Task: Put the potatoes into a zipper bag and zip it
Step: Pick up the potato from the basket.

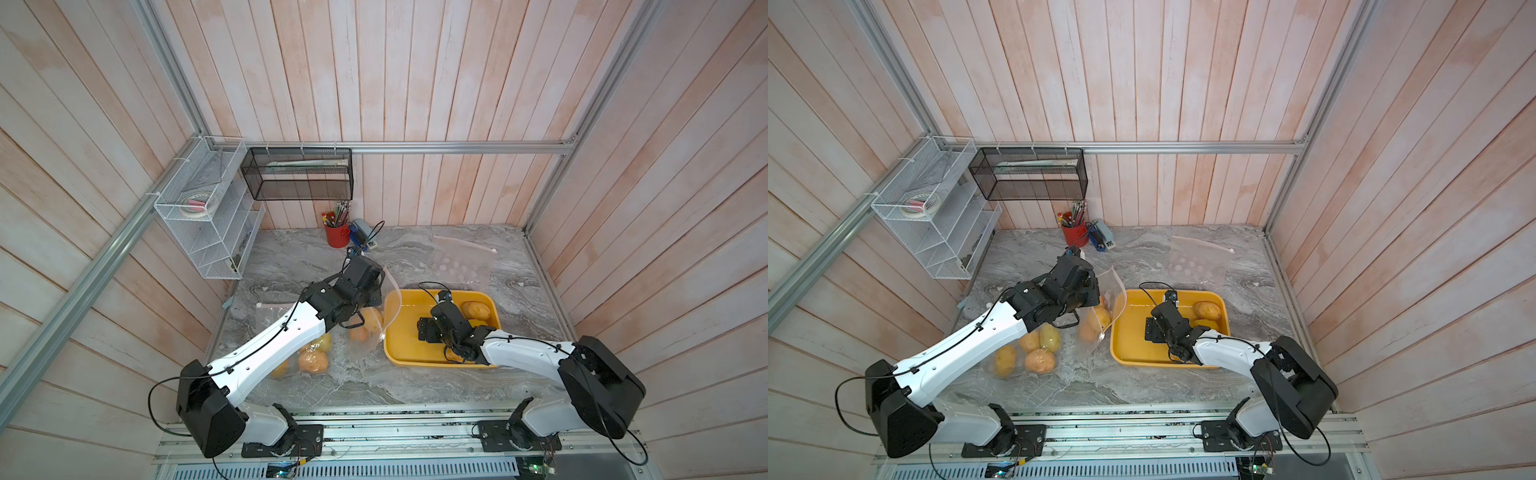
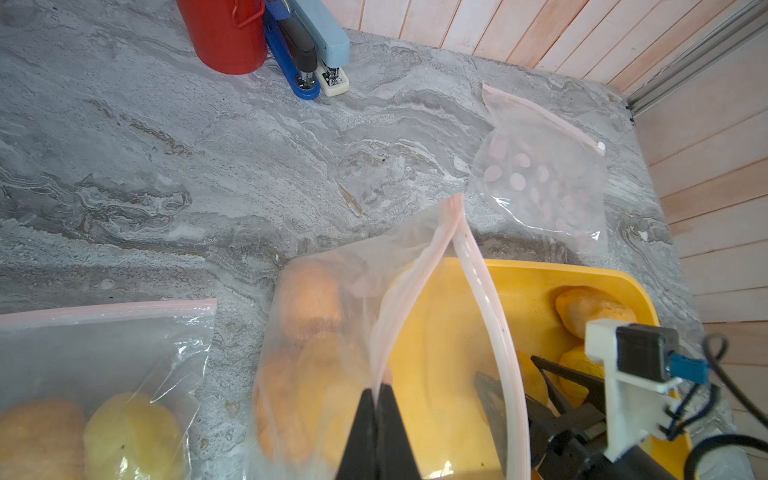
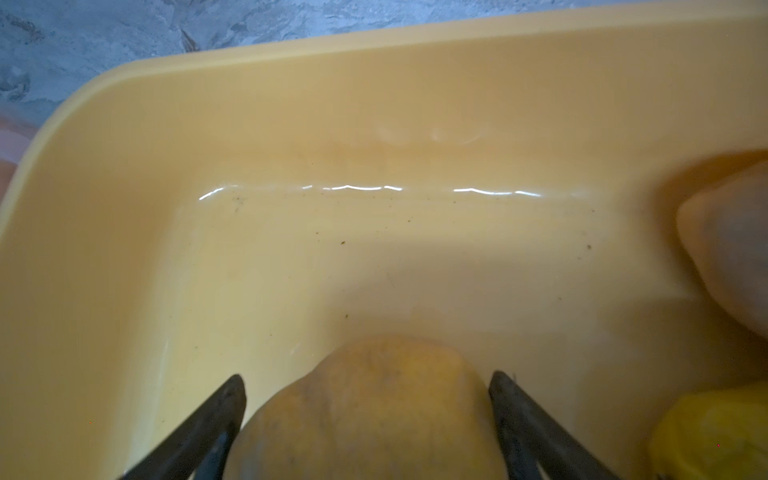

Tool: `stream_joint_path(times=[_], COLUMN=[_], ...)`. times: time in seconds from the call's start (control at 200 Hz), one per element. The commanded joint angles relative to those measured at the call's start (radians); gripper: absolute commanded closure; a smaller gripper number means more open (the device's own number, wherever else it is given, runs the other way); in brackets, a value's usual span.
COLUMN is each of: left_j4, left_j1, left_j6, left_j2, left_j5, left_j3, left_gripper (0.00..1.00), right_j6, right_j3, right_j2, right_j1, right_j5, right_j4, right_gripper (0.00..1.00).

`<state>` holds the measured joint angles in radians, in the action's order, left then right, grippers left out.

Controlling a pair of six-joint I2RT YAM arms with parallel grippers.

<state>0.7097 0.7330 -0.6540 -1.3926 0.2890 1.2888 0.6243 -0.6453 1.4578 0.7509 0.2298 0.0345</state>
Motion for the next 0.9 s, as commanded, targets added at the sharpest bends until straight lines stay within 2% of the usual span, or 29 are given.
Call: stream_joint_path(times=[0.0, 0.09, 0.23, 0.42, 0.485, 0.585, 0.715, 0.8, 0.895], left_j4=[-0.01, -0.009, -0.022, -0.046, -0.067, -0.077, -0.115, -0.116, -0.125], left_j1=[-0.006, -0.006, -0.006, -0.01, -0.011, -0.011, -0.011, -0.011, -0.011], left_j6=[0.009, 0.008, 0.008, -0.002, 0.005, 0.01, 0.023, 0.027, 0.035], left_j2=[0.015, 0.02, 0.037, 0.057, 0.071, 0.086, 0.108, 0.114, 0.115], left_j5=[0.004, 0.001, 0.022, 0.055, 0.043, 0.023, -0.011, -0.026, -0.044], left_j3=[-0.014, -0.014, -0.029, -0.061, -0.076, -0.083, -0.105, -0.103, -0.106], left_gripper=[1.0, 1.0, 1.0, 1.0, 1.0, 1.0, 1.0, 1.0, 1.0], right_j6=[-0.007, 0.001, 0.023, 0.099, 0.11, 0.1, 0.06, 0.006, -0.085], right_j3=[-0.019, -0.007, 0.003, -0.04, -0.091, -0.206, -0.402, -0.494, -0.513], right_j2=[0.023, -0.002, -0.079, -0.263, -0.32, -0.394, -0.418, -0.392, -0.34], right_j1=[0.001, 0.005, 0.005, 0.015, 0.015, 0.015, 0.013, 0.014, 0.013], right_j5=[-0.075, -0.08, -0.071, -0.096, -0.104, -0.113, -0.113, -0.097, -0.136], right_j4=[-0.003, 0.01, -0.018, -0.131, -0.212, -0.33, -0.452, -0.44, -0.317], right_gripper=[0.31, 0.37, 0.4, 0.48, 0.52, 0.54, 0.54, 0.55, 0.57])
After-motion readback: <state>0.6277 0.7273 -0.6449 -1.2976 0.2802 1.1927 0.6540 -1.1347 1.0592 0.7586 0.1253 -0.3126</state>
